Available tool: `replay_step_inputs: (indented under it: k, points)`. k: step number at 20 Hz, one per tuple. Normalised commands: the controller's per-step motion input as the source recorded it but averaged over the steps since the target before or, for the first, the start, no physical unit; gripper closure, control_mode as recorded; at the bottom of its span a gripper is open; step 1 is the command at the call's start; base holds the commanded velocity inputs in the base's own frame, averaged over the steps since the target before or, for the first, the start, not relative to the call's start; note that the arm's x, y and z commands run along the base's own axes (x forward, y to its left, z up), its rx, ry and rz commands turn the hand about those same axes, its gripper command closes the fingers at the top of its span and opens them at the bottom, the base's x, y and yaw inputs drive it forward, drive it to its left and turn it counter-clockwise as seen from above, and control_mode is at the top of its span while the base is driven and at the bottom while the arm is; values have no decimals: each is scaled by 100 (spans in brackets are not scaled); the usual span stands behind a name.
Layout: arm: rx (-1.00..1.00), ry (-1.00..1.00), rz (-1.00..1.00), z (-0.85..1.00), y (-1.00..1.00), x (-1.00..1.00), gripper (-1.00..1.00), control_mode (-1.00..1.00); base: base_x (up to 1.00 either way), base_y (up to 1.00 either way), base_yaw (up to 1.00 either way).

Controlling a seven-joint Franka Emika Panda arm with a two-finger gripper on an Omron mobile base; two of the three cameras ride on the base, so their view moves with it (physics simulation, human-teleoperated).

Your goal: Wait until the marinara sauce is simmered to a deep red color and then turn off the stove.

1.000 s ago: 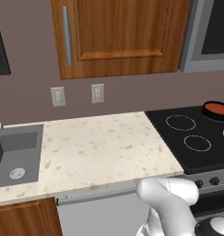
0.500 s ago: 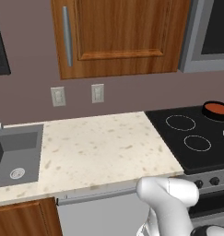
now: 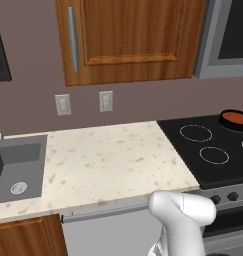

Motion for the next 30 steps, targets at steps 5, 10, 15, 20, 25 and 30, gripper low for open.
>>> replay_step_inputs:
  k: [5, 10, 15, 20, 25, 30]
  points:
    - [-51, -3, 0, -11, 0, 0, -100, -100, 0, 0, 0]
    - [-51, -1, 0, -2, 0, 0, -100, -100, 0, 0, 0]
    - [-48, 0, 0, -5, -1, 0, -100, -100, 0, 0, 0]
    - [-48, 0, 0, -12, 0, 0, -100, -100, 0, 0, 0]
    - [-44, 1, 0, -24, 0, 6, -100, -100, 0, 0, 0]
    - [-32, 16, 0, -5, -2, 19, -100, -100, 0, 0, 0]
